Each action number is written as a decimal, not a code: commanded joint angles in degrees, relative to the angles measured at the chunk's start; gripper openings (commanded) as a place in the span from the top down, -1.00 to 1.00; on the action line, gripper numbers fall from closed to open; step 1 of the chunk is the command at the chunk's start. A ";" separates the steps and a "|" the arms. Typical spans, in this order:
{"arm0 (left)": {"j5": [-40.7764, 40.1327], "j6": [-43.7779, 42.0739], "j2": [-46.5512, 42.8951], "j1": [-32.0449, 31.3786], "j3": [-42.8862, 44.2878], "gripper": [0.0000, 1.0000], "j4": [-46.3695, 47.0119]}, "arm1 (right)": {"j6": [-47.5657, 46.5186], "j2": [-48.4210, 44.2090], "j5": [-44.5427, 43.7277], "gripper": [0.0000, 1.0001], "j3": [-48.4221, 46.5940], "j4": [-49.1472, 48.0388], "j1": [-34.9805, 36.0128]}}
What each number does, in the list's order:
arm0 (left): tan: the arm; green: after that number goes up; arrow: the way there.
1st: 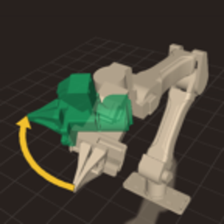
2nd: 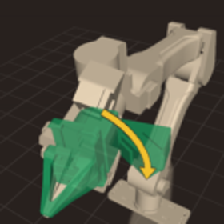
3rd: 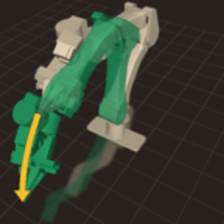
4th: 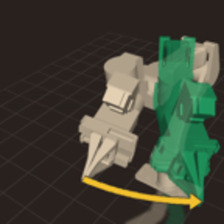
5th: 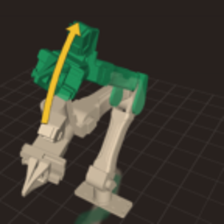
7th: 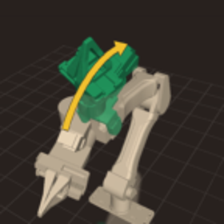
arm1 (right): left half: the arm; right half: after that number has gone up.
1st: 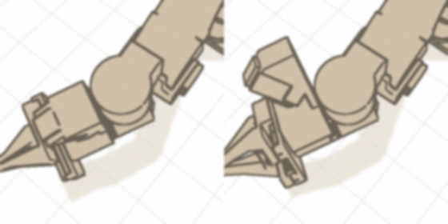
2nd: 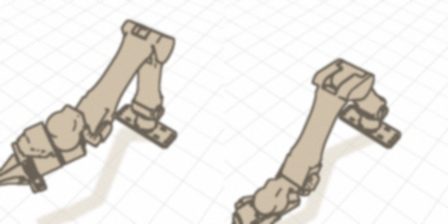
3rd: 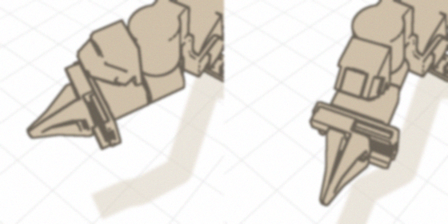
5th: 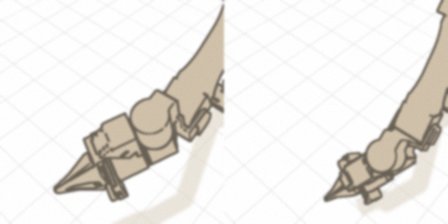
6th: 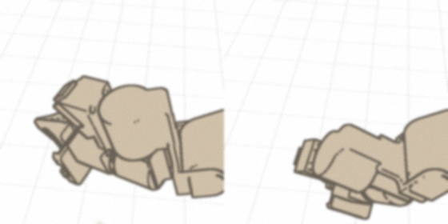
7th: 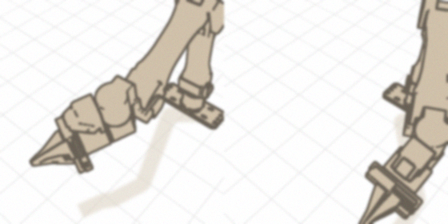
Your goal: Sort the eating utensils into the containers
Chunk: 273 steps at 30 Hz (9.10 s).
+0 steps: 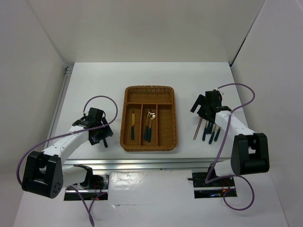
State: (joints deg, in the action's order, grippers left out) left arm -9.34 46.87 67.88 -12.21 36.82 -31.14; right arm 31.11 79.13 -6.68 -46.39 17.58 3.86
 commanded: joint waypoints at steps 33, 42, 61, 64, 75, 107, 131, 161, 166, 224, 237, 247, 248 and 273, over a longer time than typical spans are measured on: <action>-1.55 -2.31 15.09 1.48 0.97 0.26 2.75 | 1.58 0.14 -1.41 -1.00 -0.81 -2.12 -0.43; -0.50 -2.31 15.28 1.48 2.12 0.51 2.75 | 1.58 -0.38 -1.94 -1.00 -0.28 -2.12 -0.43; 4.59 -7.76 3.13 -8.08 26.19 0.55 -9.39 | 1.06 0.14 -4.57 -1.00 -1.86 -2.64 -0.43; 7.40 -6.71 6.38 -12.92 28.83 0.55 -4.56 | 0.53 0.67 -7.64 -1.00 -2.48 -2.64 -0.43; 10.48 -4.69 25.45 -27.34 40.97 0.55 5.55 | 1.05 -4.95 -8.62 -1.00 1.03 -1.32 -2.19; 5.13 8.85 33.72 -37.01 33.85 0.55 19.36 | 2.20 -11.37 -2.56 -1.00 5.87 -0.80 -2.19; 2.58 0.60 32.06 -37.01 41.84 -0.38 13.91 | 4.31 -8.64 1.22 -0.56 8.69 4.65 -2.19; 6.09 -7.06 18.43 -22.51 37.89 -0.49 12.33 | 12.04 -10.57 -2.19 -0.31 7.73 12.91 -2.19; 6.09 -7.06 18.96 -22.51 37.89 -0.49 12.33 | 11.43 -8.48 -3.52 -0.31 5.88 14.58 -2.19; 10.40 -7.06 20.01 -18.12 35.25 -0.49 13.91 | 7.30 5.77 -1.14 0.16 -1.33 18.01 -2.19; 10.40 -7.06 20.01 -17.59 35.78 -0.49 12.85 | 6.77 6.82 0.00 0.28 0.78 15.55 -2.19; 10.40 -7.06 20.54 -17.59 36.31 -0.49 12.85 | 6.24 8.58 0.52 0.81 0.16 15.02 -2.19; 10.40 -7.06 20.54 -17.59 36.31 -0.49 12.33 | 6.24 8.58 0.00 0.83 -0.54 15.89 -2.19; 9.16 -10.13 14.48 -3.97 33.94 -0.52 10.04 | 5.44 -0.04 8.53 0.86 -19.18 22.05 23.38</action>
State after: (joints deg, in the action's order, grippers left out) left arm -0.27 37.71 86.52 -17.34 72.12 -21.34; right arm 34.09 77.71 1.80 -65.95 40.32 24.64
